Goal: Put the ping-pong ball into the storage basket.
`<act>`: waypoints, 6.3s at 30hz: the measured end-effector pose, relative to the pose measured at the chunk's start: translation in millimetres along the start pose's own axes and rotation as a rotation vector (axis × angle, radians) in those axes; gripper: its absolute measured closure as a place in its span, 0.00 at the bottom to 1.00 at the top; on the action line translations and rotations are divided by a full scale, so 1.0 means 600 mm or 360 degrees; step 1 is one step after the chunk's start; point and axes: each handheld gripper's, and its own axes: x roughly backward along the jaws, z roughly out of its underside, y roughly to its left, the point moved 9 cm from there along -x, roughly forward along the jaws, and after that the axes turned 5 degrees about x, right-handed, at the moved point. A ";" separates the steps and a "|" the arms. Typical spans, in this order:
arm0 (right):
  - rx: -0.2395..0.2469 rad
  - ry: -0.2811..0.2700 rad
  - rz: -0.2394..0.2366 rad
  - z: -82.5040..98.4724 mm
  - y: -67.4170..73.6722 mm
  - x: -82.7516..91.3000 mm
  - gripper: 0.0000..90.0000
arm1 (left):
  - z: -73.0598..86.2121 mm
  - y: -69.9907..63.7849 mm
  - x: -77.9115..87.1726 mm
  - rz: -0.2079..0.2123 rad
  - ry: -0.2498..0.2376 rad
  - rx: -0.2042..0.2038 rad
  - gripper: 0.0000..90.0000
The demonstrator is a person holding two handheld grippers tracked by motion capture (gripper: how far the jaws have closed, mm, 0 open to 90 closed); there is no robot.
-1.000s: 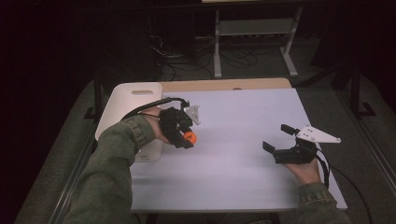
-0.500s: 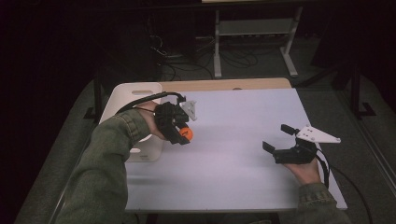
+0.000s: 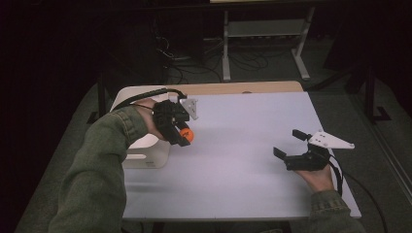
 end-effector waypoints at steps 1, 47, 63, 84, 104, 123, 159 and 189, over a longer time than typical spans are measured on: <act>0.0001 0.0001 0.0000 0.000 0.000 0.000 0.00 | 0.002 0.001 0.002 -0.0001 -0.0002 0.0008 0.57; 0.0013 0.0015 0.0014 0.002 0.001 -0.001 0.00 | 0.112 0.046 0.075 -0.0132 0.0114 0.0115 0.57; 0.0017 0.0029 0.0016 0.004 0.002 -0.002 0.00 | 0.151 0.062 0.089 -0.0153 0.0142 0.0117 0.57; 0.0019 0.0033 0.0019 0.005 0.001 -0.002 0.00 | 0.164 0.069 0.069 -0.0130 0.0176 0.0040 0.57; 0.0020 0.0030 0.0015 0.005 0.002 -0.001 0.00 | 0.169 0.068 0.023 -0.0065 0.0204 0.0032 0.57; 0.0021 0.0020 0.0017 0.004 0.001 0.001 0.00 | 0.180 0.079 -0.020 -0.0022 0.0273 0.0056 0.57; 0.0028 0.0024 0.0020 0.004 0.001 0.000 0.00 | 0.202 0.089 -0.062 0.0012 0.0254 0.0115 0.56; 0.0035 0.0035 0.0017 0.005 0.004 0.000 0.00 | 0.201 0.115 -0.035 -0.0152 0.0195 0.0316 0.11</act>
